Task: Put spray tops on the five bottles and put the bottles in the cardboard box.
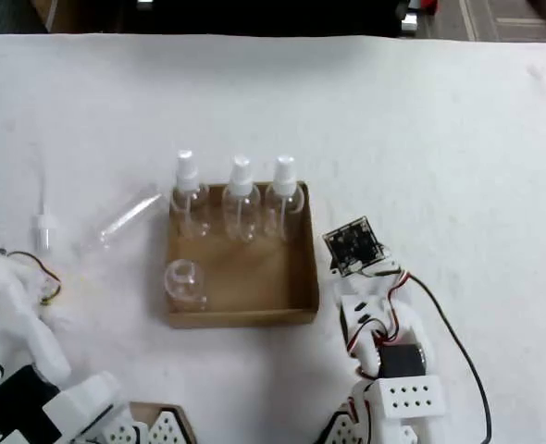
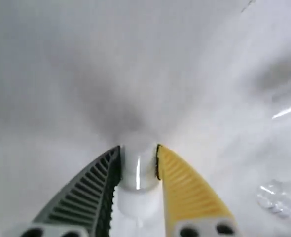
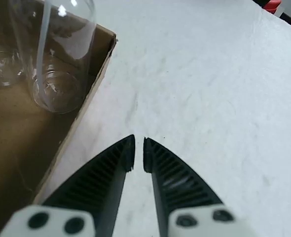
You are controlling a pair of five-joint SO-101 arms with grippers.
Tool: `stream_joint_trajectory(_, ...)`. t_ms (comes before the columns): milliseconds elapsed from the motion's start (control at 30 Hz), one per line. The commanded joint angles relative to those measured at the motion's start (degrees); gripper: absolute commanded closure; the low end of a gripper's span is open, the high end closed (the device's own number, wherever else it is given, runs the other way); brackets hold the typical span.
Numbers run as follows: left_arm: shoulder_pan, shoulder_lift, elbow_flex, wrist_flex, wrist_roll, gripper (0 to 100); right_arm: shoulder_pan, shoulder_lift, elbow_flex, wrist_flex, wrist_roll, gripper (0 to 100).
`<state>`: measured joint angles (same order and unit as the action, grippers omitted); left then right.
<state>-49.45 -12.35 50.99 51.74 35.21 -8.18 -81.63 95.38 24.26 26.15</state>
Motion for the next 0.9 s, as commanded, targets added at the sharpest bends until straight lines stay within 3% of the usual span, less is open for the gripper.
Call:
stream_joint_trajectory(0,-1.9,0.0,-5.1,-0.5,0.6,98,-0.5,-0.4,0.0,-0.7,0.6,98.3)
stream_joint_trajectory(367,-7.1,0.0,-8.1,1.9,-0.5,98,-0.5,-0.4,0.0,-0.7,0.6,98.3)
stream_joint_trajectory(533,-6.4,0.0,-21.3,15.5,-22.8,98,-0.5,-0.4,0.0,-0.7,0.6,98.3)
stream_joint_trajectory(667,-3.2,0.0,-36.5,30.1,-21.6,98,-0.5,-0.5,0.0,-0.7,0.6,98.3)
stream_joint_trajectory(867,0.8,0.0,-54.7,41.3,-21.5,98,-0.5,-0.5,0.0,-0.7,0.6,98.3)
